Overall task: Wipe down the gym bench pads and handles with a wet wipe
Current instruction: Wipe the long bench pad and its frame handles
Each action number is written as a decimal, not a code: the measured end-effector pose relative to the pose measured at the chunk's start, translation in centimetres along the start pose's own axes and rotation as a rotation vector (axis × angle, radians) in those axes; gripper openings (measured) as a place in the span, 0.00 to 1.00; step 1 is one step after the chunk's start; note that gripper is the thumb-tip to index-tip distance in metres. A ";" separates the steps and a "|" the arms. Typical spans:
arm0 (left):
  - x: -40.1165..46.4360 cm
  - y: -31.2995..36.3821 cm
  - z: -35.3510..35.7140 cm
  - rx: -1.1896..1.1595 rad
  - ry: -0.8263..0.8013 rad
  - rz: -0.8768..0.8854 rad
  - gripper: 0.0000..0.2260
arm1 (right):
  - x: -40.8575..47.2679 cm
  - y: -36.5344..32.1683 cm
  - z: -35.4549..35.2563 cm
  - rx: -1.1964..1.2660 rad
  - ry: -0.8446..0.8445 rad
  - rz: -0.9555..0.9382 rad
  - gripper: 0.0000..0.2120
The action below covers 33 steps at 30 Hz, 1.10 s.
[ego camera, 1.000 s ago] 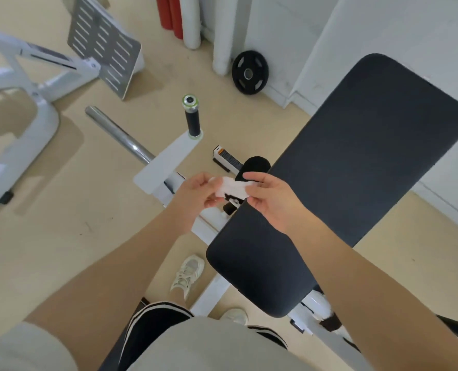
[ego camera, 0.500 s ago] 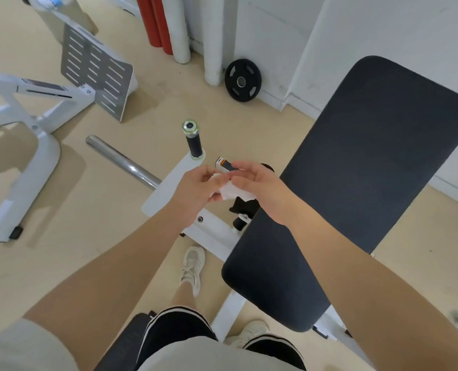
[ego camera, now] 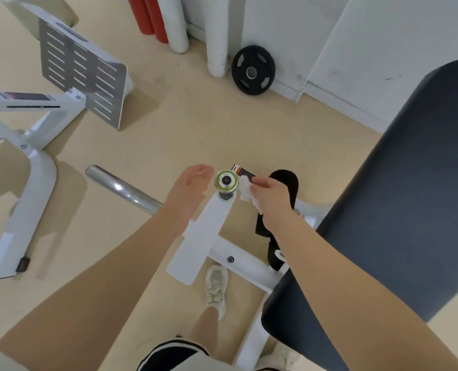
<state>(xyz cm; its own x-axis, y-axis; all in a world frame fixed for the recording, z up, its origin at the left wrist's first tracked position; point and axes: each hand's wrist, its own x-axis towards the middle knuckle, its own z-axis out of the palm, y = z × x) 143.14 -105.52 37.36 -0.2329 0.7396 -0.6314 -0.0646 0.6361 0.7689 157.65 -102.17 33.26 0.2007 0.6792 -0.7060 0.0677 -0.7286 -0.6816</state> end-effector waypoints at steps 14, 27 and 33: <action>3.9 -1.3 0.1 0.060 -0.376 -0.073 0.21 | 0.7 -0.2 -0.2 -0.099 -0.357 -0.307 0.11; 4.2 -1.8 -0.3 0.037 -0.393 -0.077 0.15 | 1.9 1.1 1.8 -0.240 -0.186 -0.286 0.08; 4.4 -2.0 -0.4 0.067 -0.375 -0.078 0.24 | -1.0 -0.5 0.2 0.055 -0.277 -0.312 0.12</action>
<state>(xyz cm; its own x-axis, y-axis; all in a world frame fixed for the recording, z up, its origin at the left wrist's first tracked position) 141.85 -103.62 33.11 0.1423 0.7098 -0.6899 -0.0020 0.6972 0.7169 157.27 -102.43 34.25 -0.0925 0.8702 -0.4840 0.0299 -0.4834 -0.8749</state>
